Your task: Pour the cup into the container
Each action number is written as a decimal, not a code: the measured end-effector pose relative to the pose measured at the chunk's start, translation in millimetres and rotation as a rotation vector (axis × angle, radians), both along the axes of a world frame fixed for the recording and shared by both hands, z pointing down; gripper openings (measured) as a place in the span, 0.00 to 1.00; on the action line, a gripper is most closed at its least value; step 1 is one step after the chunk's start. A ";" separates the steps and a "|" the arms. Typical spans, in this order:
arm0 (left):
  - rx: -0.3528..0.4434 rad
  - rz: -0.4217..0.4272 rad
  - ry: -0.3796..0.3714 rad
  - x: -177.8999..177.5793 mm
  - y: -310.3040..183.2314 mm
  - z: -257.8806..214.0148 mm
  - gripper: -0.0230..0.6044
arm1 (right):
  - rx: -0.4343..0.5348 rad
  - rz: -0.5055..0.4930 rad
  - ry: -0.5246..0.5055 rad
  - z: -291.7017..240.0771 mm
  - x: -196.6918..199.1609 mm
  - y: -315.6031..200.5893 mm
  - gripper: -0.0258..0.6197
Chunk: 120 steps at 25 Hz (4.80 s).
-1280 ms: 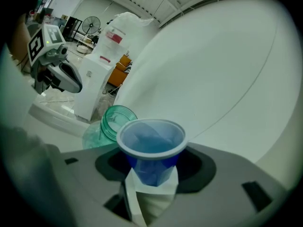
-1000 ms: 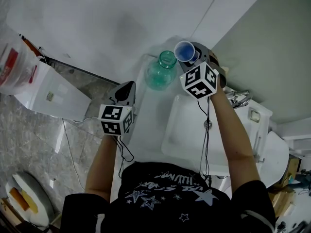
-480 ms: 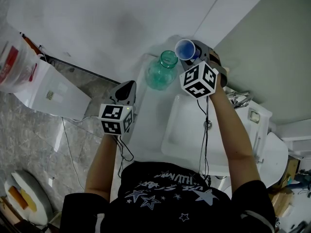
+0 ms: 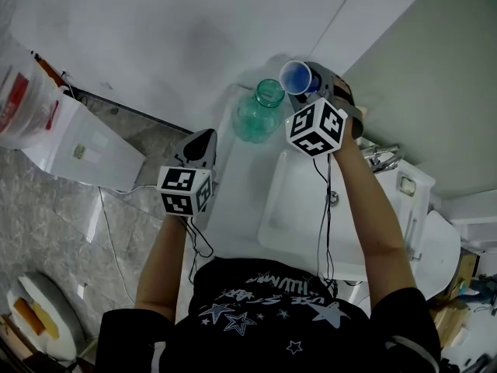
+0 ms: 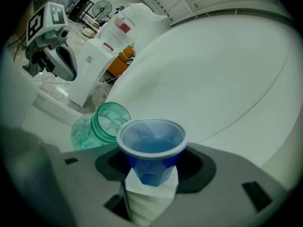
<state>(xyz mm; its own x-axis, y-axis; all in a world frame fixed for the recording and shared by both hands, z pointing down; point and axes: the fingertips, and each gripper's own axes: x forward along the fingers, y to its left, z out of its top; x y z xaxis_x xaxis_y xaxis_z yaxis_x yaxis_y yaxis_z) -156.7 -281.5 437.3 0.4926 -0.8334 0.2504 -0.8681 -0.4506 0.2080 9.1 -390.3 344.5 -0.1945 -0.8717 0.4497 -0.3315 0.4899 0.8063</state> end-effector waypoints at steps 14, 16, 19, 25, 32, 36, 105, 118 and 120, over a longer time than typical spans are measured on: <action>-0.010 0.003 0.005 1.6 -3.5 4.5 0.05 | 0.022 0.001 0.043 3.6 2.3 -3.9 0.43; -0.011 0.003 0.007 2.1 -3.8 4.8 0.06 | 0.018 -0.001 0.030 3.3 1.2 -3.7 0.43; -0.011 0.002 0.006 2.8 -4.4 4.9 0.06 | -0.004 0.001 -0.010 3.5 0.1 -1.5 0.43; -0.009 0.004 0.001 1.9 -5.5 4.2 0.05 | -0.059 0.014 -0.100 5.8 -1.2 2.9 0.43; -0.006 0.003 -0.007 2.8 -5.1 2.4 0.06 | -0.081 0.047 -0.233 -0.8 6.3 3.0 0.43; -0.007 0.008 -0.011 4.7 -4.6 2.2 0.05 | -0.120 0.092 -0.385 0.7 16.1 5.0 0.43; -0.192 0.036 -0.049 21.5 -28.3 102.7 0.05 | -0.195 0.485 -0.894 233.7 74.4 44.1 0.62; -0.120 0.003 -0.055 23.6 10.9 63.1 0.05 | -0.199 0.461 -0.913 207.1 97.0 102.3 0.64; -0.103 -0.001 -0.065 27.7 20.5 54.3 0.05 | -0.200 0.438 -0.945 196.5 98.3 109.8 0.63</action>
<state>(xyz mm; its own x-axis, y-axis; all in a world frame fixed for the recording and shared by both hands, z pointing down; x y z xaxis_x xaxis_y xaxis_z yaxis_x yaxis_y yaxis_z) -129.0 -261.0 491.6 0.4715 -0.8023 0.3660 -0.8818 -0.4286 0.1966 107.4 -280.6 541.0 -0.2271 -0.8772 0.4231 -0.9613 0.2715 0.0467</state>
